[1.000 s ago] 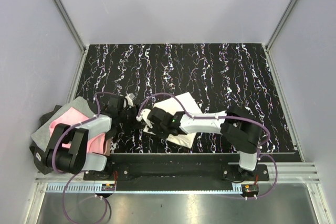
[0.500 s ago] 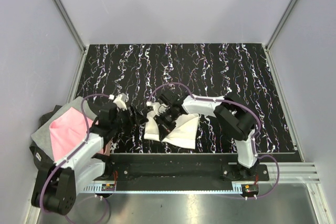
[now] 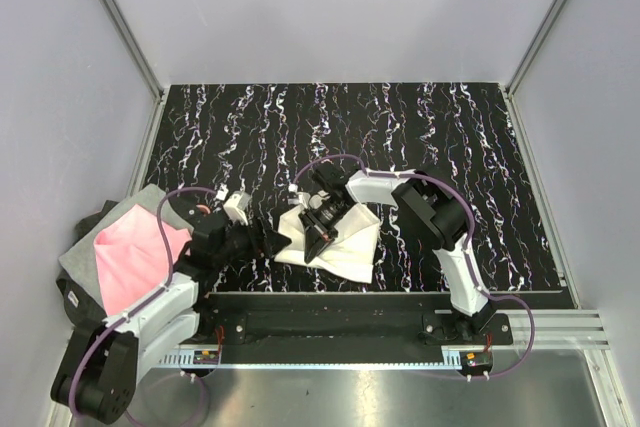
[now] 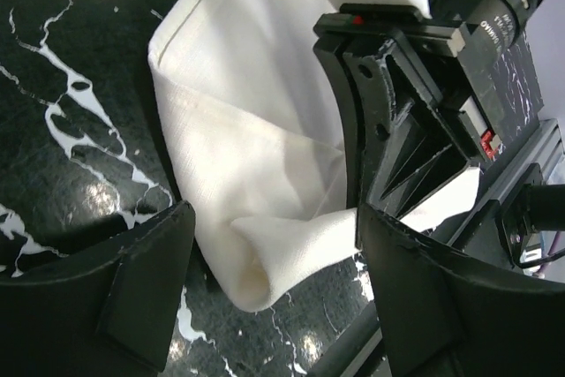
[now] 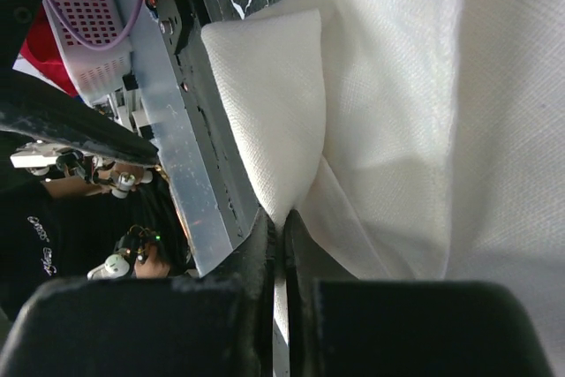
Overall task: Fold the napkin, place the utensils inside, and roll it up
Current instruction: Roll the napkin with the utensil
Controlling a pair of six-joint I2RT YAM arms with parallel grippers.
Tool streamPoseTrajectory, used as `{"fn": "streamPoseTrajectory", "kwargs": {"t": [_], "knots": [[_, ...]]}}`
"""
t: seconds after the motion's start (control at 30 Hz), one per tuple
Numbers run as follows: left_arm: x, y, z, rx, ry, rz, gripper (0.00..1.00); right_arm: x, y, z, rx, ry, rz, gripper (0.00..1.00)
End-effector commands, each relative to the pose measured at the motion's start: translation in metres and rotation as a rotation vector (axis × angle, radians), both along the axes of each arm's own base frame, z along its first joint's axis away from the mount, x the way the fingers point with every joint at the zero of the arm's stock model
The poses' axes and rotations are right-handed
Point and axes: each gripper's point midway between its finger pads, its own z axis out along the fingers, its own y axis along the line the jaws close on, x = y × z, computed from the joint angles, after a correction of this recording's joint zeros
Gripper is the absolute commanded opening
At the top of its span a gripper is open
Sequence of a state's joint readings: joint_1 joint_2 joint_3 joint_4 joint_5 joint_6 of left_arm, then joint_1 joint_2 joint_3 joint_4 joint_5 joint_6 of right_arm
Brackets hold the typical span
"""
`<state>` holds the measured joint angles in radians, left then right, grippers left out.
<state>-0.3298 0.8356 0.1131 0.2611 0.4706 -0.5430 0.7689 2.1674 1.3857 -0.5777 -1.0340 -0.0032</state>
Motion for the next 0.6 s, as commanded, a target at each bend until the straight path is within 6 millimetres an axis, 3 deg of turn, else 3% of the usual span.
{"fn": "streamPoseTrajectory", "kwargs": {"t": [0.0,0.37,0.57], "knots": [[0.011,-0.012,0.018,-0.027,-0.131,-0.058,0.78,0.003,0.005,0.017,0.068,0.044,0.017,0.00],[0.004,-0.024,0.005,-0.041,-0.059,-0.098,0.72,0.004,0.004,0.013,0.075,0.086,0.012,0.00],[-0.003,-0.030,0.003,-0.054,-0.036,-0.129,0.63,0.005,0.003,0.010,0.078,0.097,0.011,0.00]]}}
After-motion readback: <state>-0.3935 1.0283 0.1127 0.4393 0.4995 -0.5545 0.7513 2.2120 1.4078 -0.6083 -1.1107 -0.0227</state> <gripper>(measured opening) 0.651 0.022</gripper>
